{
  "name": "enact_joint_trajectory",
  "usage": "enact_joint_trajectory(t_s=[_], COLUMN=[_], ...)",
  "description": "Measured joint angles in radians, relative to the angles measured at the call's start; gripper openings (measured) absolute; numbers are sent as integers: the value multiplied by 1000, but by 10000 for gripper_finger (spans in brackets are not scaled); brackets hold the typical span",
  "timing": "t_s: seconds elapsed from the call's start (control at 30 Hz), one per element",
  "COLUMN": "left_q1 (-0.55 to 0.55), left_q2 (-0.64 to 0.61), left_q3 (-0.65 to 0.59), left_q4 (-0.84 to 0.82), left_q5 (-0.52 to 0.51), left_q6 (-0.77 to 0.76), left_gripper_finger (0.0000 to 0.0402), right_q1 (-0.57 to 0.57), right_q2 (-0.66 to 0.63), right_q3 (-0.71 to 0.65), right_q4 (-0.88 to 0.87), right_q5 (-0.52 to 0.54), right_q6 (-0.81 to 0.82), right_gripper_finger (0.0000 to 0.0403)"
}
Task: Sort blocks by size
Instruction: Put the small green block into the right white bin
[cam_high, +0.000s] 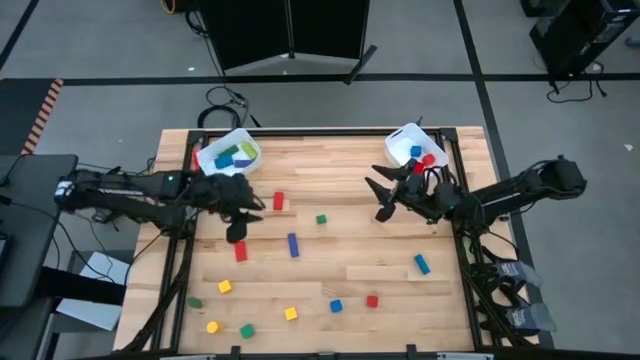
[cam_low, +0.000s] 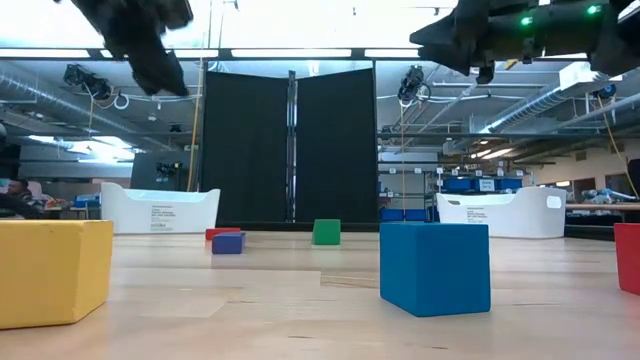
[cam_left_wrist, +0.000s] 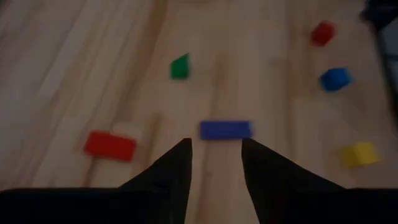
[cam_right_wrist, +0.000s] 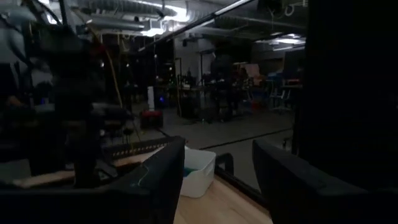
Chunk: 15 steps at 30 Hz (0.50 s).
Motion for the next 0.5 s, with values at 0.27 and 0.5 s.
enact_joint_trajectory(t_s=[0.27, 0.5], left_q1=[-187, -97], left_q2=[191, 469], left_q3=[16, 150], left_q4=[200, 269], left_q5=[-131, -283], left_q6=[125, 189], left_gripper_finger=[158, 207], right_q1=[51, 106], right_q2=[28, 18], right_q3=[0, 0], right_q4=[-33, -22], right_q5=[-2, -3], right_q6=[8, 12], right_gripper_finger=[199, 198])
